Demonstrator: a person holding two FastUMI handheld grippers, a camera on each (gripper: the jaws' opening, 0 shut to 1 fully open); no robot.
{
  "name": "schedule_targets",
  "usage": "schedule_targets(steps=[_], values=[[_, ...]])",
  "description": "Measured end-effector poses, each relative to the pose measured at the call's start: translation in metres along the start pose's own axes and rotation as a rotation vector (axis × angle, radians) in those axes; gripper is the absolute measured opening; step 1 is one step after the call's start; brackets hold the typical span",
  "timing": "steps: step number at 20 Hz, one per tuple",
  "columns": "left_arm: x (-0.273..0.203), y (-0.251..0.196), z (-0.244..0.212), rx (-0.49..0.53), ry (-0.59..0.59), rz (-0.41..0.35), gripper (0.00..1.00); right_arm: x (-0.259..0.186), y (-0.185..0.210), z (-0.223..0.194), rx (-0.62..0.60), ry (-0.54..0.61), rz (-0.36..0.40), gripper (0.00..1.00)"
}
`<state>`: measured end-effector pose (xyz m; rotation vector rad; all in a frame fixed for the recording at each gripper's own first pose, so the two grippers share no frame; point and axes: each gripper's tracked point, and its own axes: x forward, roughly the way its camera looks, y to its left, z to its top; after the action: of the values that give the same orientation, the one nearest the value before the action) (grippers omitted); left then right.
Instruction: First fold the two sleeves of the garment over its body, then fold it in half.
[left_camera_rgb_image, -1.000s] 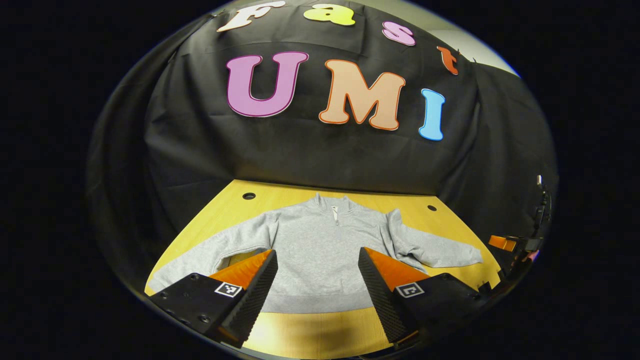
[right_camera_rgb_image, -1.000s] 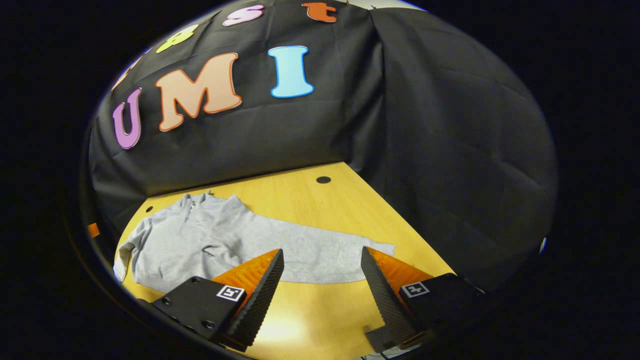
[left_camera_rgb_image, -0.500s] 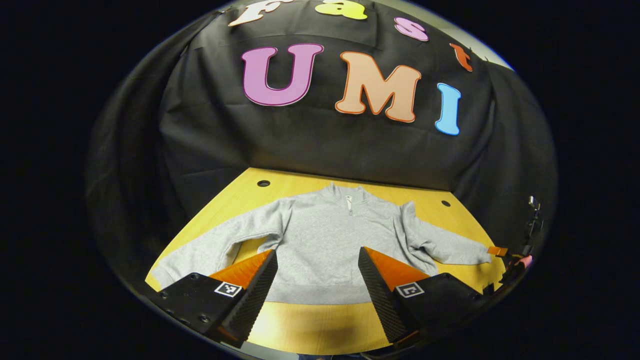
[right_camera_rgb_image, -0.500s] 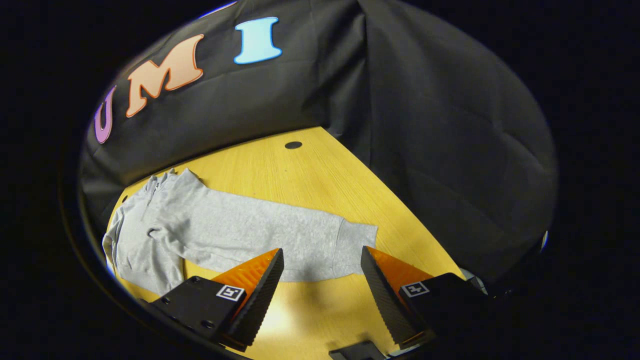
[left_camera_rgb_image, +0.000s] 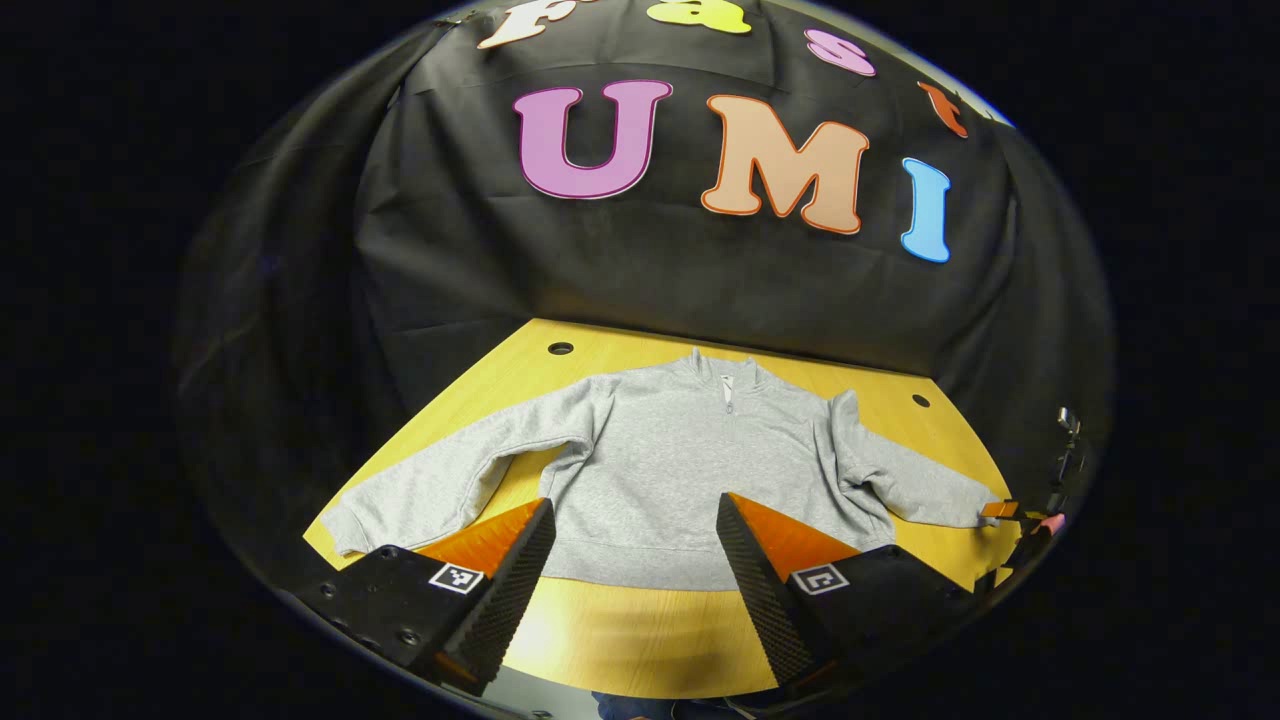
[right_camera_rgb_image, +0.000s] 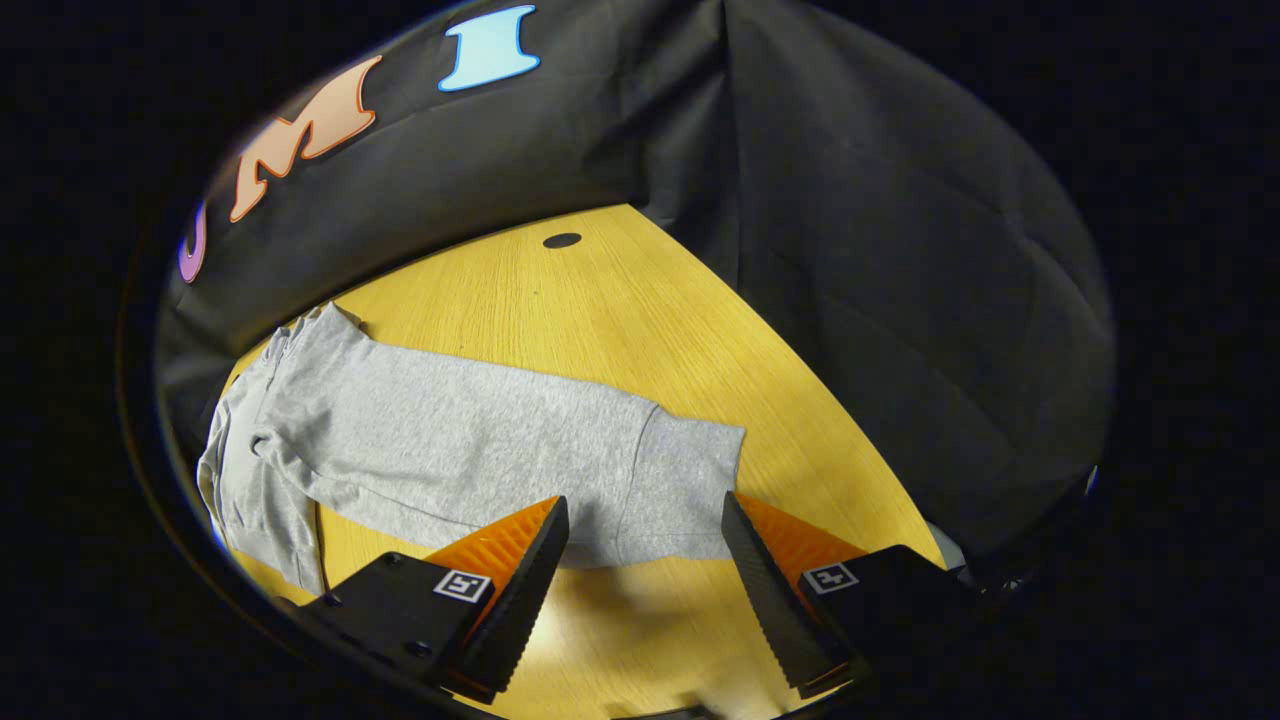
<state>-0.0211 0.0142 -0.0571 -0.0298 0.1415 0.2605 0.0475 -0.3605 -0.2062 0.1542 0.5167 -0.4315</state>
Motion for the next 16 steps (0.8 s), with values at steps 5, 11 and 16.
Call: schedule_targets(steps=[5,11,16], values=[[-0.003,-0.010,-0.006,-0.010,-0.002,0.010,0.95,0.005,-0.008,-0.003,-0.031,0.010,-0.012,0.83],[-0.005,-0.014,-0.016,-0.038,0.011,0.022,0.95,0.004,-0.003,-0.003,-0.033,0.002,-0.010,0.36],[-0.005,-0.006,-0.016,-0.049,0.005,0.028,0.95,-0.002,0.000,-0.005,0.002,0.018,-0.021,0.13]])
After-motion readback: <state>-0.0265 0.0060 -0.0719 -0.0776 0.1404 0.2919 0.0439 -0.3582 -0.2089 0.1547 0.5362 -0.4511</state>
